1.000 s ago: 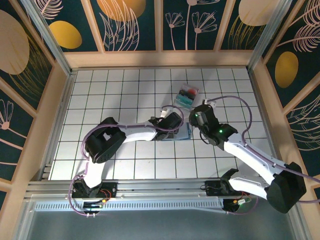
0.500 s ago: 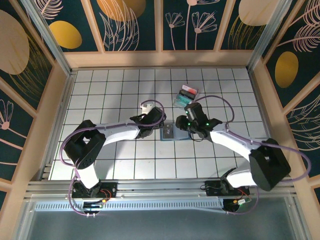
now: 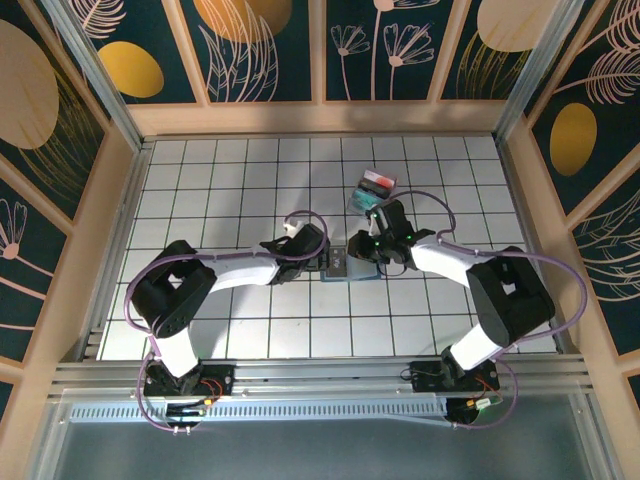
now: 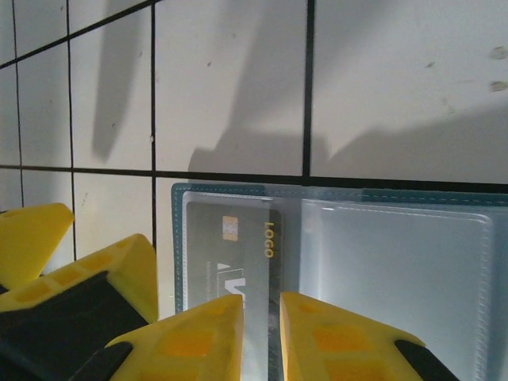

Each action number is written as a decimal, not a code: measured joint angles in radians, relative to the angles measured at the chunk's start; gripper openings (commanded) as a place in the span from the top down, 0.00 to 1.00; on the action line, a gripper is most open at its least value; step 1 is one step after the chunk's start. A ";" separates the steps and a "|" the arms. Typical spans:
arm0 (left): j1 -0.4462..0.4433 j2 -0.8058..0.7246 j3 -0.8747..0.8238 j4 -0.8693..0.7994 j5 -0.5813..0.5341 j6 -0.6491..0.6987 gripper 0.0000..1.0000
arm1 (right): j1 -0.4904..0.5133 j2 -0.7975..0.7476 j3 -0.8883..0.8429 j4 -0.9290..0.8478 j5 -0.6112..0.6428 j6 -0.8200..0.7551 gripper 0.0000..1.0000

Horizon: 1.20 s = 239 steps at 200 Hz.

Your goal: Take the credit cards out of the card holder

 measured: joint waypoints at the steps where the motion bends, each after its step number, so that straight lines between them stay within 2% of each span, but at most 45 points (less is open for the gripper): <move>1: -0.001 0.000 0.000 0.000 0.000 0.001 0.01 | 0.000 0.001 0.000 0.001 -0.001 0.000 0.80; 85: -0.012 0.045 0.003 -0.005 -0.017 -0.002 0.01 | 0.008 0.064 0.019 0.009 -0.024 -0.015 0.81; 127: -0.012 0.045 0.003 -0.011 -0.021 -0.003 0.01 | 0.051 0.090 0.041 0.009 -0.023 -0.018 0.80; 239: -0.012 0.047 0.003 -0.011 -0.020 -0.003 0.01 | 0.053 0.092 0.028 0.002 0.006 0.029 0.77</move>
